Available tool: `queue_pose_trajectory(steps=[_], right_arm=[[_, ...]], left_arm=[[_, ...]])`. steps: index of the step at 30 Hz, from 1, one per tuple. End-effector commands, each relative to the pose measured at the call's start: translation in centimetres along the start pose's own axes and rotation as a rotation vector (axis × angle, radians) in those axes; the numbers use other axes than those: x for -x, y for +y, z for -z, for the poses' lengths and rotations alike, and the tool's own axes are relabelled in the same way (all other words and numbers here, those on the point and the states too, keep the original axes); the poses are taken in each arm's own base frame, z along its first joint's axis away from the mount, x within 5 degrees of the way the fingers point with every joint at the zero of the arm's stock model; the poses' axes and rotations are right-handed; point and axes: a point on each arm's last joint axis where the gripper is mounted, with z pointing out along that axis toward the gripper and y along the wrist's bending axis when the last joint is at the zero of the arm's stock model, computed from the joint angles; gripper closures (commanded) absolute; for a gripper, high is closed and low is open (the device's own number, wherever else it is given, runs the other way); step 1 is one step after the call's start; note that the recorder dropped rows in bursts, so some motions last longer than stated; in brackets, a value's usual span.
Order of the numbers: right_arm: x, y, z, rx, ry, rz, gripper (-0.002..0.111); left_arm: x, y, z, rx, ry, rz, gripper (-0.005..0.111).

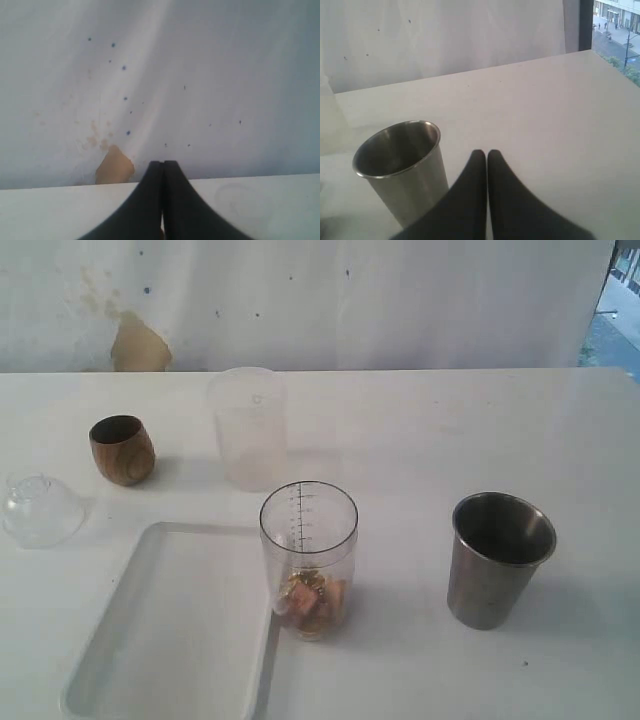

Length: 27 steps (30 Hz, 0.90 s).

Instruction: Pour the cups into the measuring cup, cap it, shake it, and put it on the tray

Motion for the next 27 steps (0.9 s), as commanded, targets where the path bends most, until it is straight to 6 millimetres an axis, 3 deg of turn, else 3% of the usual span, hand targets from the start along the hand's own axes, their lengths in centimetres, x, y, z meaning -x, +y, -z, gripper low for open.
queue_pose_trajectory(steps=[1, 27], right_arm=[[0.08, 0.01, 0.02, 0.001, -0.011, 0.004, 0.108], [0.08, 0.01, 0.02, 0.001, -0.011, 0.004, 0.108]], left_arm=[[0.19, -0.24, 0.79, -0.02, -0.04, 0.0, 0.107], [-0.07, 0.04, 1.04, 0.009, -0.011, 0.058, 0.107]])
